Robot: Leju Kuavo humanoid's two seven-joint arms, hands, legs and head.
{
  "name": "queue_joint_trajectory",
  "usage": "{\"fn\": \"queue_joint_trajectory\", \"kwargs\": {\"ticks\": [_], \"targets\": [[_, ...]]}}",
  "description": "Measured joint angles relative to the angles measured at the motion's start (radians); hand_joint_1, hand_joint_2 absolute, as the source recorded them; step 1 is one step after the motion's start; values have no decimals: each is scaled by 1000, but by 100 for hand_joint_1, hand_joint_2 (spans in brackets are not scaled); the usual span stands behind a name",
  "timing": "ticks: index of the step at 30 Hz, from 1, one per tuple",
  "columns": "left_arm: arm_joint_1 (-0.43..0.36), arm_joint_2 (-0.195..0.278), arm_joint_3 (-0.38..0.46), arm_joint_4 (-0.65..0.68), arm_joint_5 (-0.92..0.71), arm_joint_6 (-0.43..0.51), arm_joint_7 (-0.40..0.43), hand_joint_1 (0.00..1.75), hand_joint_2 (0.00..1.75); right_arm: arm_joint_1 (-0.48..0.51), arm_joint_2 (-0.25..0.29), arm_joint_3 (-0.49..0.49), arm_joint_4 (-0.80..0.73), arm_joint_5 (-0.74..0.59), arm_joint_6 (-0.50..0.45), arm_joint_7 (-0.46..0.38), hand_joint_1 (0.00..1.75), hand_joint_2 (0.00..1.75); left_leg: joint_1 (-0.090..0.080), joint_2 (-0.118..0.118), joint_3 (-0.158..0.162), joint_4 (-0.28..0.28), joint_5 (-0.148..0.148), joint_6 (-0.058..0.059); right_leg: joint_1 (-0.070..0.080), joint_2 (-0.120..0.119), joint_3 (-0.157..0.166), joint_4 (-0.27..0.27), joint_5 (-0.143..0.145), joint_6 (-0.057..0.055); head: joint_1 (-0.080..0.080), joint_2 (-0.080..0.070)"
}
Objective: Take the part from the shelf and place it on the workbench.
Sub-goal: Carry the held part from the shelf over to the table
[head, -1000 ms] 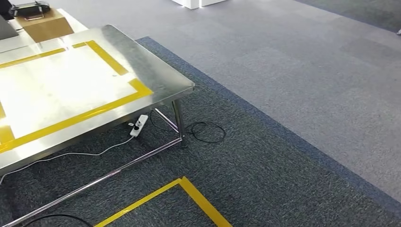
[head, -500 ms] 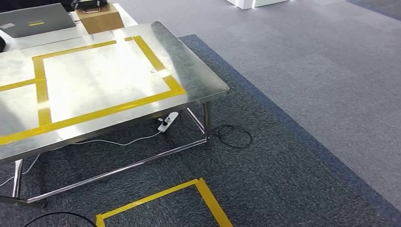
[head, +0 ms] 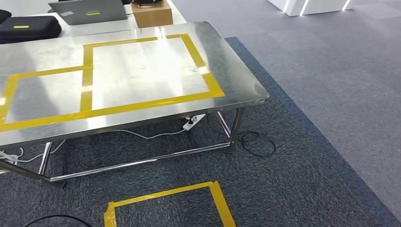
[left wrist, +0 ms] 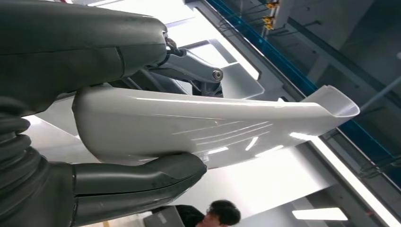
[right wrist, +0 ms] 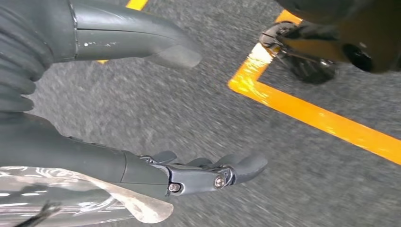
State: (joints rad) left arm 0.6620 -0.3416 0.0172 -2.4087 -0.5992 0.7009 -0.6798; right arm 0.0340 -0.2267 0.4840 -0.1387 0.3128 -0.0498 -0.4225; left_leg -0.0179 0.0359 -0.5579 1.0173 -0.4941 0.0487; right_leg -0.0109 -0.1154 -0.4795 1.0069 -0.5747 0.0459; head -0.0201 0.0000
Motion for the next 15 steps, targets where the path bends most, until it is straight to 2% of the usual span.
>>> {"fn": "queue_joint_trajectory", "kwargs": {"ticks": [1, 2, 3, 4, 5, 6, 7, 8, 9, 10, 11, 12, 14, 15], "targets": [[0, 0, -1, 0, 0, 0, 0, 175, 175, -1, 0, 0, 0, 0, 0, 0, 0, 175, 4, -12, 5, -9, 5, 4, -1, 33, -9, 25, -16, 5, 3, 0], [0, 0, -3, 0, 1, 0, 0, 175, 175, 0, 0, 0, 0, 0, 0, 0, 0, 175, 7, -22, 8, -14, 9, 6, -4, 72, -34, 73, -41, 9, 7, 0], [-1, 0, -4, 0, 1, 0, 0, 175, 175, 2, 0, 0, 0, 0, -1, 0, 0, 175, 8, -35, 8, -15, 9, 9, -5, 99, -70, 136, -69, 12, 9, 0], [-1, 0, -5, 0, 2, 0, 0, 175, 175, 5, 0, 0, 0, 0, 0, 0, 0, 175, 8, -48, 8, -14, 9, 11, -6, 110, -108, 201, -91, 14, 10, 0], [-1, 0, -5, 0, 3, 0, 0, 175, 175, 8, 0, 0, 0, 0, 0, 1, 0, 175, 8, -63, 9, -14, 7, 11, -6, 113, -138, 244, -97, 16, 10, 0], [-1, 0, -5, 0, 3, 0, 0, 175, 175, 10, 0, 0, 0, 0, 0, 1, 0, 175, 8, -77, 10, -14, 6, 11, -7, 114, -152, 253, -83, 17, 10, 0], [-1, 0, -5, 0, 4, 0, 0, 175, 175, 11, 0, 0, 0, 0, 0, 1, 0, 175, 8, -91, 13, -13, 4, 8, -8, 116, -148, 224, -50, 18, 10, 0], [-1, 0, -6, 0, 4, 0, 0, 175, 175, 11, 0, 0, 0, 0, 0, 1, 0, 175, 9, -105, 17, -12, 0, 5, -9, 124, -127, 163, -6, 18, 10, 0], [-1, 0, -6, 0, 4, 0, 0, 175, 175, 10, 0, 0, 0, -1, -1, 1, 0, 175, 8, -116, 20, -9, -3, 0, -12, 146, -102, 102, 26, 18, 10, 0], [-1, 0, -6, 0, 4, 0, 0, 175, 175, 10, 0, 0, 0, -1, -1, 1, 0, 175, 8, -127, 20, -4, -7, -4, -15, 168, -78, 47, 45, 17, 10, 0], [-1, 0, -7, 0, 3, 0, 0, 175, 175, 10, 0, 0, 0, -1, -2, 1, 0, 175, 9, -137, 17, 0, -9, -9, -16, 185, -62, 15, 50, 14, 10, 0], [-1, 0, -7, 0, 2, 0, 0, 175, 175, 10, 0, 0, 0, -1, -1, 1, 0, 175, 9, -148, 13, 2, -9, -14, -16, 194, -54, 6, 43, 9, 10, 0], [0, 0, -8, 0, 1, 0, 0, 175, 175, 9, 0, 0, 0, -1, -1, 2, 0, 175, 11, -165, 6, 5, -9, -22, -17, 173, -46, 3, 42, -1, 10, 0], [0, 0, -8, 0, 0, 0, 0, 175, 175, 8, 1, 0, 0, -2, -2, 2, 0, 175, 10, -155, 1, 16, -16, -27, -18, 162, -43, 2, 41, -6, 7, 0]]}}
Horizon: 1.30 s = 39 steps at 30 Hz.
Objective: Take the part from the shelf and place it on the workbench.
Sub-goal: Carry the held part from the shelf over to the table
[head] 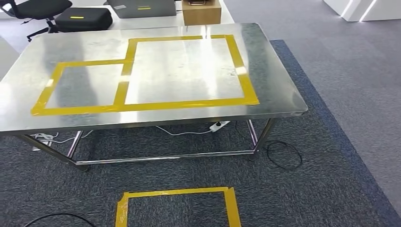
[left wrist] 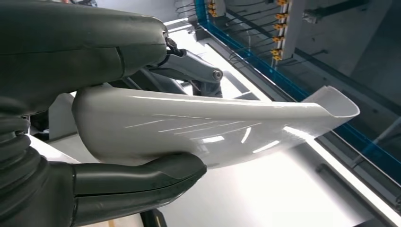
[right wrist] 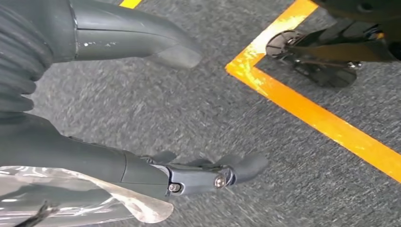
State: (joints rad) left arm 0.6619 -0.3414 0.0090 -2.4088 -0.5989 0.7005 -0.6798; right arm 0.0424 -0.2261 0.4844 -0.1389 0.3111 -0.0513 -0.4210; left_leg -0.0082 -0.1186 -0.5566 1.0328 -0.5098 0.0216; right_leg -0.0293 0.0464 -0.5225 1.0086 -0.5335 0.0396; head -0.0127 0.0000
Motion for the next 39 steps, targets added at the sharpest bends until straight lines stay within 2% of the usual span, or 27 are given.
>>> {"fn": "queue_joint_trajectory", "kwargs": {"ticks": [1, 3, 4, 5, 6, 7, 9, 10, 12, 15, 17, 19, 20, 21, 22, 24, 25, 27, 28, 30, 31, 33, 35, 36, 37, 38, 39], "targets": [[0, 0, 0, 0, 0, 0, 0, 175, 175, 1, 0, 0, 0, -1, -1, 0, 0, 175, -1, 22, -13, 28, -16, -5, -2, -12, 4, -2, -1, -6, -3, 0], [-1, 0, 0, 0, 3, 0, 0, 175, 175, 3, 0, 0, 0, -6, -2, -1, 0, 175, 0, 81, -68, 143, -70, -17, 0, -35, 11, -4, -6, -15, -9, 0], [-2, 0, 0, 0, 5, 0, 0, 175, 175, 5, 0, 0, 0, -10, -2, 0, 0, 175, 3, 97, -103, 210, -94, -20, 2, -46, 14, -4, -9, -18, -10, 0], [-2, 0, 0, 0, 7, 0, 0, 175, 175, 6, 0, 0, 0, -12, -1, 0, 0, 175, 4, 104, -130, 261, -106, -22, 3, -56, 17, -4, -12, -20, -9, 0], [-1, 0, 0, 0, 8, 0, 0, 175, 175, 7, 0, 0, 0, -15, -1, 0, 0, 175, 5, 107, -142, 279, -98, -21, 3, -64, 21, -4, -16, -20, -10, 0], [-1, 0, 1, 0, 9, 0, 0, 175, 175, 6, 0, 0, 0, -16, -1, 0, 0, 175, 6, 107, -136, 260, -73, -19, 4, -69, 27, -4, -20, -19, -10, 0], [-1, 0, 1, 0, 11, 0, 0, 175, 175, 4, 1, -1, 0, -18, -2, -1, 0, 175, 3, 110, -82, 142, 0, -8, 5, -75, 37, -5, -28, -18, -9, 0], [-1, 0, 2, 0, 13, 0, 0, 175, 175, 3, 1, -1, 0, -18, -2, -1, 0, 175, 1, 112, -53, 81, 20, -1, 7, -76, 39, -5, -33, -15, -9, 0], [0, 0, 3, 0, 15, 0, 0, 175, 175, 0, 2, -1, 0, -19, -4, 0, 0, 175, -4, 116, -21, 13, 19, 9, 9, -80, 43, -6, -37, -5, -9, 0], [2, 0, 4, 0, 17, 0, 0, 175, 175, -2, 3, -1, 0, -21, -4, 0, 0, 175, -1, 111, -3, -17, 11, 23, 9, -80, 54, 2, -33, 15, -8, 0], [2, 0, 4, 0, 16, 0, 0, 175, 175, -5, 4, -2, 0, -22, -3, 0, 0, 175, 3, 109, 15, -28, 11, 32, 9, -65, 22, 57, -66, 23, -4, 0], [2, 0, 3, 0, 15, 0, 0, 175, 175, -5, 4, -2, 0, -22, -2, -1, 0, 175, 3, 109, 22, -30, 4, 38, 8, -52, -52, 179, -120, 27, 1, 0], [2, 0, 3, 0, 14, 0, 0, 175, 175, -4, 4, -2, 0, -23, 0, -2, 0, 175, 2, 108, 25, -30, 0, 40, 8, -50, -93, 236, -137, 28, 3, 0], [2, 0, 3, 0, 14, 0, 0, 175, 175, -1, 4, -2, 0, -23, 3, -3, 0, 175, 2, 106, 31, -30, -6, 40, 8, -49, -121, 266, -135, 29, 4, 0], [2, 0, 2, 0, 13, 0, 0, 175, 175, 2, 4, -2, 0, -24, 6, -5, 0, 175, 2, 103, 39, -30, -13, 39, 8, -49, -133, 260, -112, 29, 5, 0], [3, 0, 2, 0, 13, 0, 0, 175, 175, 7, 4, -3, 0, -25, 11, -9, 0, 175, 2, 100, 63, -30, -31, 33, 6, -49, -109, 152, -18, 30, 7, 0], [2, 0, 2, 0, 13, 0, 0, 175, 175, 9, 4, -3, 0, -25, 12, -11, 0, 175, 2, 99, 73, -28, -41, 29, 7, -48, -93, 93, 9, 30, 8, 0], [3, 0, 2, 0, 13, 0, 0, 175, 175, 10, 4, -3, 0, -26, 16, -15, 0, 175, -1, 98, 83, -25, -59, 17, 10, -52, -67, 31, 19, 17, 9, 0], [3, 0, 1, 0, 13, 0, 0, 175, 175, 11, 5, -4, 0, -26, 18, -17, 0, 175, -2, 98, 88, -21, -64, 11, 11, -55, -63, 27, 6, 8, 8, 0], [3, 0, 1, 1, 14, 0, 0, 175, 175, 13, 5, -4, 0, -26, 20, -18, 0, 175, -2, 100, 92, 3, -66, 2, 9, -57, -43, 20, 6, -11, 7, 0], [2, 1, 1, 1, 14, 0, 0, 175, 175, 13, 5, -4, 0, -26, 20, -18, 0, 175, -1, 102, 80, 38, -63, -3, 7, -58, -30, 17, 2, -18, 5, 0], [2, 1, 1, 1, 13, 0, 0, 175, 175, 12, 4, -5, 0, -26, 20, -19, 0, 175, 2, 106, 12, 150, -74, -14, 5, -58, -2, 12, -11, -27, 2, 0], [2, 1, 1, 1, 14, 0, 0, 175, 175, 12, 4, -5, 0, -26, 20, -19, 0, 175, 6, 106, -76, 255, -127, -22, 4, -57, 22, 10, -32, -28, 0, 0], [2, 1, 1, 1, 14, 0, 0, 175, 175, 13, 4, -5, 0, -26, 21, -19, 0, 175, 8, 107, -110, 277, -156, -24, 2, -56, 36, 9, -45, -28, 0, 0], [2, 1, 1, 1, 14, 0, 0, 175, 175, 13, 5, -5, 0, -26, 21, -19, 0, 175, 9, 107, -131, 274, -172, -25, 1, -55, 52, 9, -58, -27, 0, 0], [2, 1, 1, 1, 14, 0, 0, 175, 175, 13, 5, -5, 0, -26, 21, -19, 0, 175, 10, 107, -140, 246, -164, -23, -1, -54, 68, 9, -73, -25, 0, 0], [2, 1, 1, 1, 14, 0, 0, 175, 175, 13, 5, -5, 0, -26, 21, -19, 0, 175, 10, 108, -142, 200, -127, -21, -2, -53, 85, 8, -88, -22, -1, 0]]}}
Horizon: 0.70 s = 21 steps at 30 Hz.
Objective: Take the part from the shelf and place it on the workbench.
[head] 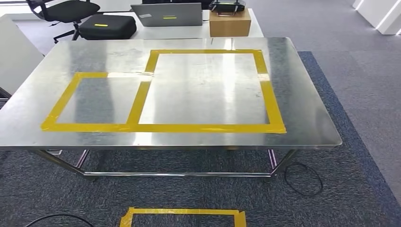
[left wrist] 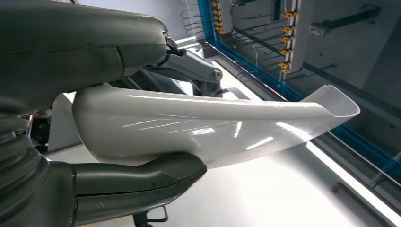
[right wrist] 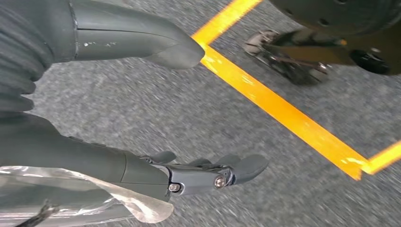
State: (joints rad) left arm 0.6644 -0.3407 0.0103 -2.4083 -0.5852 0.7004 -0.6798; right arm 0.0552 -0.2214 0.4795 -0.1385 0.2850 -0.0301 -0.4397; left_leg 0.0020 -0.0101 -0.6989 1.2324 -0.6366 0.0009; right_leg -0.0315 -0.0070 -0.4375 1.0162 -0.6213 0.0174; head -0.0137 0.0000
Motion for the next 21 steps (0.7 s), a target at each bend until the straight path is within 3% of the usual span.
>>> {"fn": "queue_joint_trajectory", "kwargs": {"ticks": [2, 3, 4, 6, 7, 9, 10, 11, 13, 14, 15, 16, 18, 19, 21], "targets": [[1, 0, 0, 0, 0, 0, 0, 175, 175, -2, 0, 0, 0, 0, 0, 0, 0, 175, -3, 6, 1, -89, 121, 7, 1, 0, 30, -4, -30, 11, -2, 0], [2, 0, 0, 0, 0, 0, 0, 175, 175, -2, 0, 0, 1, 0, 0, -1, 0, 175, -5, 7, 3, -115, 165, 12, 1, 0, 42, -12, -41, 18, -4, 0], [2, 0, 0, 0, 0, 0, 0, 175, 175, -3, 0, 0, 1, 0, 0, -1, 0, 175, -6, 7, 6, -127, 187, 17, 2, 0, 56, -18, -43, 28, -5, 0], [3, -1, 0, 0, 0, 0, 0, 175, 175, -5, 0, 0, 0, -1, 0, -2, 0, 175, -5, 3, 27, -144, 181, 29, 1, 1, 67, -13, -26, 47, -4, 0], [4, -1, -1, 0, 0, 0, 0, 175, 175, -8, 0, 0, 0, -1, 1, -2, 0, 175, -3, 2, 44, -159, 179, 35, 1, 2, 56, 19, -6, 55, -3, 0], [3, -1, -1, 0, 0, 0, 0, 175, 175, -12, 0, 0, 0, -1, 1, -4, 0, 175, -1, 1, 82, -187, 171, 45, 1, 5, -20, 130, 13, 59, -2, 0], [3, -1, -1, 0, 0, 0, 0, 175, 175, -13, 0, 0, 0, -1, 2, -5, 0, 175, -2, 1, 98, -196, 163, 49, 3, 5, -67, 186, -4, 58, -1, 0], [2, -1, -1, 0, 1, 0, 0, 175, 175, -13, 0, 0, 0, -1, 2, -6, 0, 175, -3, 0, 112, -201, 154, 52, 5, 5, -111, 224, -41, 57, 0, 0], [3, -1, -1, 0, 1, 0, 0, 175, 175, -10, 0, 0, 0, -1, 3, -7, 0, 175, -5, -6, 143, -203, 130, 55, 7, 5, -166, 228, -111, 55, 3, 0], [3, -1, -1, 0, 1, 0, 0, 175, 175, -8, 0, 0, 0, -1, 3, -7, 0, 175, -6, -8, 161, -203, 116, 56, 8, 5, -178, 197, -108, 53, 4, 0], [3, -1, -1, 0, 1, 0, 0, 175, 175, -5, 0, 0, 0, -1, 3, -7, 0, 175, -8, -10, 179, -203, 102, 55, 9, 5, -182, 150, -69, 49, 5, 0], [3, -1, -1, 0, 2, 0, 0, 175, 175, -3, 0, 0, 1, -1, 3, -8, 0, 175, -10, -11, 196, -203, 89, 53, 11, 6, -182, 104, 0, 42, 5, 0], [3, -1, -1, 0, 2, 0, 0, 175, 175, -1, 0, 0, 1, -1, 3, -8, 0, 175, -13, -13, 216, -201, 65, 46, 16, 6, -177, 45, 98, 28, 2, 0], [3, -1, -1, 0, 3, 0, 0, 175, 175, -1, 0, 0, 2, -1, 3, -8, 0, 175, -13, -14, 221, -199, 59, 41, 18, 6, -174, 39, 117, 21, 1, 0], [3, -1, -1, 0, 2, 0, 0, 175, 175, -2, -1, 0, 2, -1, 3, -8, 0, 175, -13, -14, 231, -201, 58, 33, 21, 7, -160, 30, 121, 13, 0, 0]]}}
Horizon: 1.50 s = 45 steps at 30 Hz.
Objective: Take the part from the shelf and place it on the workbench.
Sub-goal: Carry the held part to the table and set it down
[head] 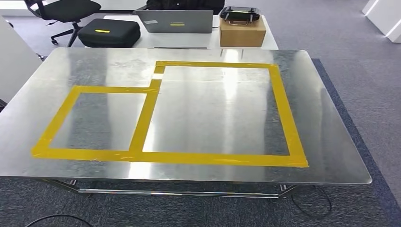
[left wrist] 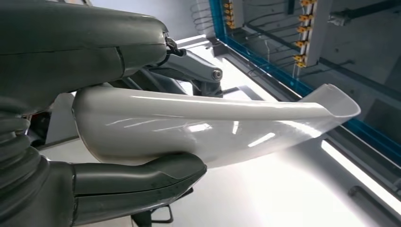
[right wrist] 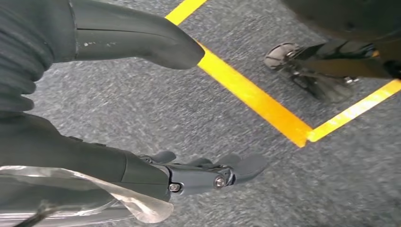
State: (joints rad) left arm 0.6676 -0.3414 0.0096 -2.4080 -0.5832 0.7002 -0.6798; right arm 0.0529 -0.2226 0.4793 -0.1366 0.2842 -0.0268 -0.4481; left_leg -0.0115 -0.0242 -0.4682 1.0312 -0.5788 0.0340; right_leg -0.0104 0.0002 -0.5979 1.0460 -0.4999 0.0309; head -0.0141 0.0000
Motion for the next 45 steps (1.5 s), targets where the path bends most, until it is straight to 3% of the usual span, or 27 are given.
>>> {"fn": "queue_joint_trajectory", "kwargs": {"ticks": [4, 8, 12, 18, 24, 29, 36, 39, 45], "targets": [[0, 0, 1, 0, -2, 0, 0, 175, 175, -2, -1, 0, 0, 0, 0, -1, 0, 175, 0, 1, 12, -15, 9, 2, -1, 3, 17, -18, 3, 2, 0, 0], [0, 0, 6, 0, 0, 0, 0, 175, 175, -3, 0, 0, 0, -1, -2, -1, 0, 175, 0, 2, 25, -36, -1, 4, 0, 3, 20, -19, -8, -4, 0, 0], [1, 0, 21, 0, -1, 0, 0, 175, 175, -3, 0, -1, 0, -1, -5, -1, 0, 175, 1, 2, 37, -54, -10, -3, 2, 1, 24, -19, -11, -7, 0, 0], [1, 0, 44, 1, -22, 0, 10, 175, 175, -1, 0, -1, 0, -3, -5, -2, 0, 175, 0, 2, 40, -54, -9, -4, 0, 1, 29, -19, -10, -7, 0, 0], [5, 0, 119, 16, -244, 0, 166, 175, 175, 4, 0, -5, 1, -10, -6, -4, 0, 175, -2, 3, 43, -53, -9, -4, -1, 1, 34, -21, -10, -6, 1, 0], [9, 0, 252, 69, -211, -55, 244, 175, 175, 8, -2, -11, 1, -17, -4, -9, 0, 175, -2, 3, 43, -53, -10, -4, -1, 2, 35, -23, -9, -6, 1, 0], [-58, 1, 596, 177, -179, -269, 258, 175, 175, 12, -8, -15, 2, -11, 0, -13, 0, 175, -2, 4, 44, -53, -10, -5, -1, 2, 35, -23, -10, -6, 1, 0], [-93, 2, 713, 210, -192, -317, 253, 175, 175, 12, -11, -15, 3, -8, 0, -13, 0, 175, -2, 5, 44, -53, -10, -5, -1, 3, 36, -23, -10, -6, 0, 0], [-118, 2, 810, 239, -199, -329, 249, 175, 175, 13, -14, -15, 3, -7, 2, -14, 0, 175, -2, 5, 44, -53, -10, -5, -1, 3, 37, -24, -9, -6, 1, 0]]}}
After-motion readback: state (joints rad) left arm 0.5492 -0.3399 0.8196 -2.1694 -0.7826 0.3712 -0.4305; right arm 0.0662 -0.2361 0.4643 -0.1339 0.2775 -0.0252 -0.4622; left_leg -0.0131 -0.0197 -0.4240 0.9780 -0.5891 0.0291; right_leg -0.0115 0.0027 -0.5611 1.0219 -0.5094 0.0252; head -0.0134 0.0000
